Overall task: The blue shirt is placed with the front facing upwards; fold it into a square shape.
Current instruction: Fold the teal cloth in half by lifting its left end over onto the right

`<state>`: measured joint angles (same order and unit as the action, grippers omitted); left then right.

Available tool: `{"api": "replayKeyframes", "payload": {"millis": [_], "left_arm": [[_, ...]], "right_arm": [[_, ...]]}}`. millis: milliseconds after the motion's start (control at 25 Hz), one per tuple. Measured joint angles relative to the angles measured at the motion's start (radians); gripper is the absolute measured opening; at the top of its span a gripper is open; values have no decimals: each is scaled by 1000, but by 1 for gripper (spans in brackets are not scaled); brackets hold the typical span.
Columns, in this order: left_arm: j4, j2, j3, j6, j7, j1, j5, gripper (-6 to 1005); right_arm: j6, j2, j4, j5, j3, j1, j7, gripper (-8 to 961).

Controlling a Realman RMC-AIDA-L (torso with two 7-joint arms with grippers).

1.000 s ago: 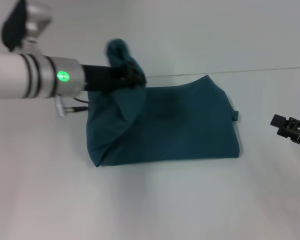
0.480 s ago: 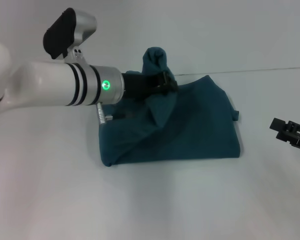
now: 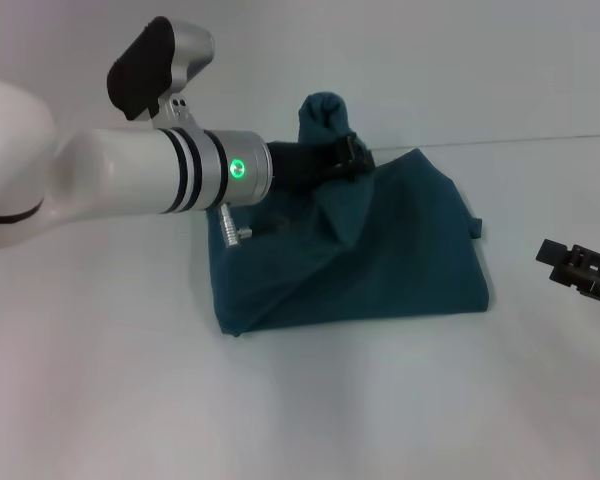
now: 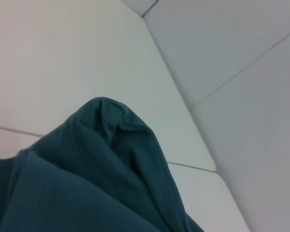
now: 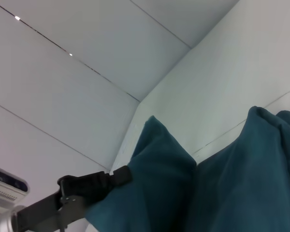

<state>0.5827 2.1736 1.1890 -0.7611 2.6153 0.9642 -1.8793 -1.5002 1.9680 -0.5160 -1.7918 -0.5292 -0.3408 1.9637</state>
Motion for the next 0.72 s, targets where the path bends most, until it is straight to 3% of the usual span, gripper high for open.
{"api": "replayKeyframes", "payload": {"millis": [240,640,720], "left_arm": [[-25,1,2,34,-12,4,18,103],[-57,2,56,23,-130,21,165,106],[-55,1,58,24,-140,22,175,197]], "right_arm": [[0,0,1,0,0,3,0,851],[6,0,1,-14,0,0,0,848],[7,0,1,-16,0,-1,0,847]]}}
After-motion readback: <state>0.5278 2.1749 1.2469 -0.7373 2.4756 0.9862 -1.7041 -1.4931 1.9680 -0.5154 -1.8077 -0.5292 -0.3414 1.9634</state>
